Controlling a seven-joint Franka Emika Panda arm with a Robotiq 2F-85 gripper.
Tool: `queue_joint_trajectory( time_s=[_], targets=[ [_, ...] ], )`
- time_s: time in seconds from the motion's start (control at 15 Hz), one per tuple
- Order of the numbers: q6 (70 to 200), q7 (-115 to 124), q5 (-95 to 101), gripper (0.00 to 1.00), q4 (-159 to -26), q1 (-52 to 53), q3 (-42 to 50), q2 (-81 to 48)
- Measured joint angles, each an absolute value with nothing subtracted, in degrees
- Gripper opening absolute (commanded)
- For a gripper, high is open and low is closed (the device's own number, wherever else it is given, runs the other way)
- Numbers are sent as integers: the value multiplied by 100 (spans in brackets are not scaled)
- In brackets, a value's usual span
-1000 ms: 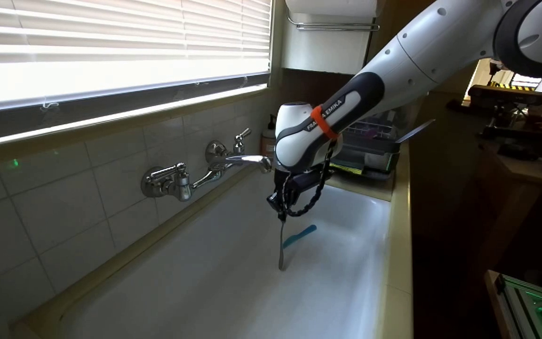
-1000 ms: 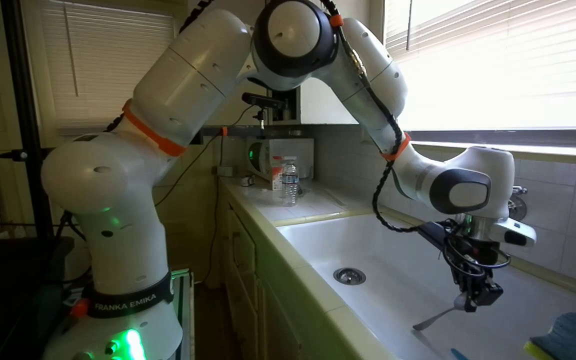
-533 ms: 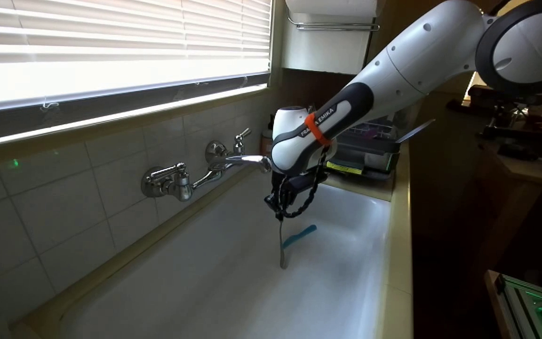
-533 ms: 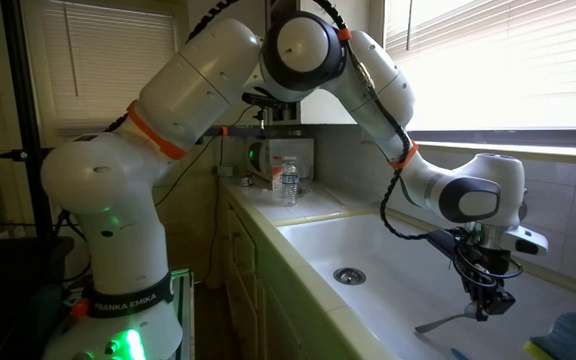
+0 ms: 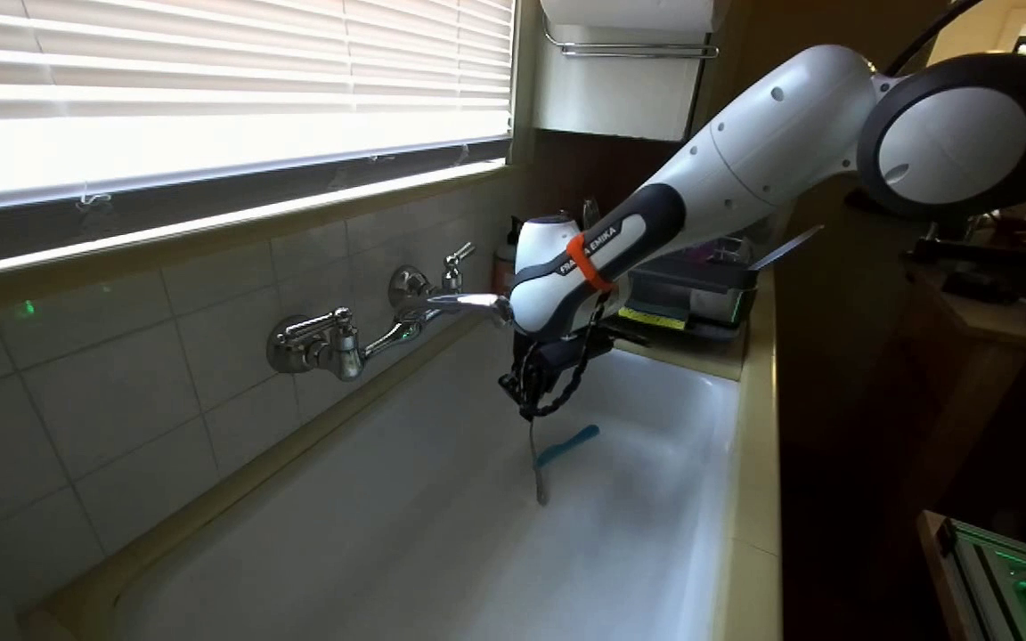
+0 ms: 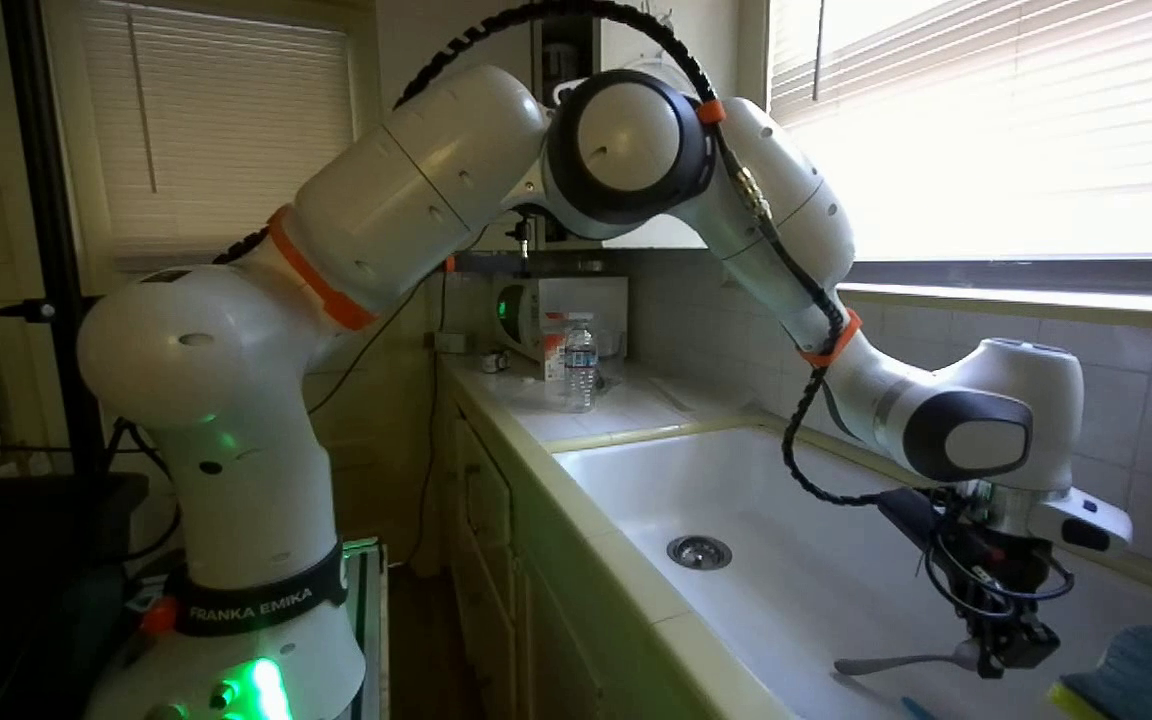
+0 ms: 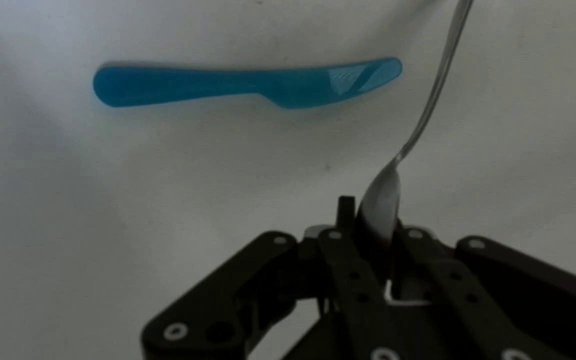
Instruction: Remove the spoon from the drying rack and put it in the spoon
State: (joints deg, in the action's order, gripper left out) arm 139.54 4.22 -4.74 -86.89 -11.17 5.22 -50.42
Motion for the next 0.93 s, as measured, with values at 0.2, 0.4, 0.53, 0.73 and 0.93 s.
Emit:
queue_joint_trajectory(
  time_s=[0.2, 0.4, 0.53, 0.73, 0.93],
  targets=[
    [13785, 440, -487, 3, -8442, -1182, 528, -5355],
    [13696, 440, -487, 3, -8256, -1220, 540, -5720],
    [13620, 439, -483, 3, -8124, -1220, 548, -5822],
    [13556, 439, -483, 18, -8073, -1220, 552, -5845],
    [13554, 439, -477, 51, -8069, -1217, 557, -5848]
  ],
)
